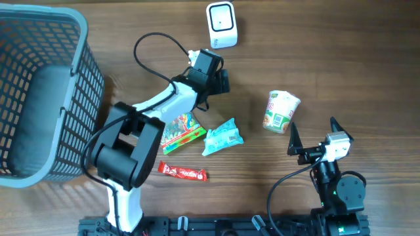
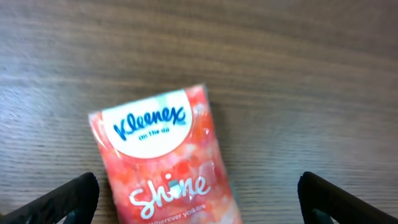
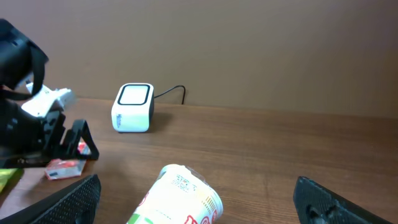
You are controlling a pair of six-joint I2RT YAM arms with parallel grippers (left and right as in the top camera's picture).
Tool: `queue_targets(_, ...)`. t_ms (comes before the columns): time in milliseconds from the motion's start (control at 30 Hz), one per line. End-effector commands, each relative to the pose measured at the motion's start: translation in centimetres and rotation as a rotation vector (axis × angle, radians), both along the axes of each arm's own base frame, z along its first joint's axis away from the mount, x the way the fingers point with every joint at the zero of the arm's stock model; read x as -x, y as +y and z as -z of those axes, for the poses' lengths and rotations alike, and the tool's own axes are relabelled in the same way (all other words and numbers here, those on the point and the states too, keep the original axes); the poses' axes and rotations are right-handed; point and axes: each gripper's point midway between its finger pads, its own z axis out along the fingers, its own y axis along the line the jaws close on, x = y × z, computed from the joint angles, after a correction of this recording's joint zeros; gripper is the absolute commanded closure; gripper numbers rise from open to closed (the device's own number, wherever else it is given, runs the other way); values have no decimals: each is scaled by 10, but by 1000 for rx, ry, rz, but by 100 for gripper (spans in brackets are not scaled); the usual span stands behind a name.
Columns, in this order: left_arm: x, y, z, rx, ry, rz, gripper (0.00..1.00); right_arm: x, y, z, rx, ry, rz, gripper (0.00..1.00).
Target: Scan the item barcode
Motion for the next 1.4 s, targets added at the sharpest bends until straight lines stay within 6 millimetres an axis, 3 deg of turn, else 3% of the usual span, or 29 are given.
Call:
queue_targets(0,0,1,12,-31,7,-18,8,0,0,-1,1,-8,-5,0)
queue_targets(33,1,2,13,-33,12,-17,18,0,0,-1,1,-8,-5,0)
queue_targets(233,19,12,24,-84,98,-15,54,0,0,-1,1,-8,-5,0)
queue_targets(400,32,19,26,-111,148,-14,61,0,0,-1,1,-8,-5,0)
queue_targets(567,55,27,8,-126,219,-2,50,0,0,-1,1,-8,-5,0)
queue_targets(733,94,30,-1,-109,367,36,43,0,0,-1,1,-8,-5,0)
queue_targets(767,102,32,1,-122,396,40,38,0,0,-1,1,-8,-5,0)
queue_targets(800,107,34,2,-136,413,50,27,0,0,-1,1,-8,-5,0)
queue_targets(833,109,34,2,-141,419,55,0,0,0,-1,1,-8,-5,0)
queue_targets(900,110,29,-1,-118,421,72,0,0,0,-1,1,-8,-5,0)
queue_targets(967,106,19,-18,-58,399,90,0,0,0,-1,1,-8,-5,0)
queue_targets(1067,89,8,-60,1,295,111,0,0,0,-1,1,-8,-5,0)
queue_targets(1133,78,11,-91,23,213,96,0,0,0,-1,1,-8,-5,0)
queue_targets(1233,78,35,-134,50,148,57,0,0,0,-1,1,-8,-5,0)
queue_targets(1300,84,55,-146,29,140,35,0,0,0,-1,1,-8,-5,0)
queue_targets(1367,91,87,-156,-45,138,-18,0,0,0,-1,1,-8,-5,0)
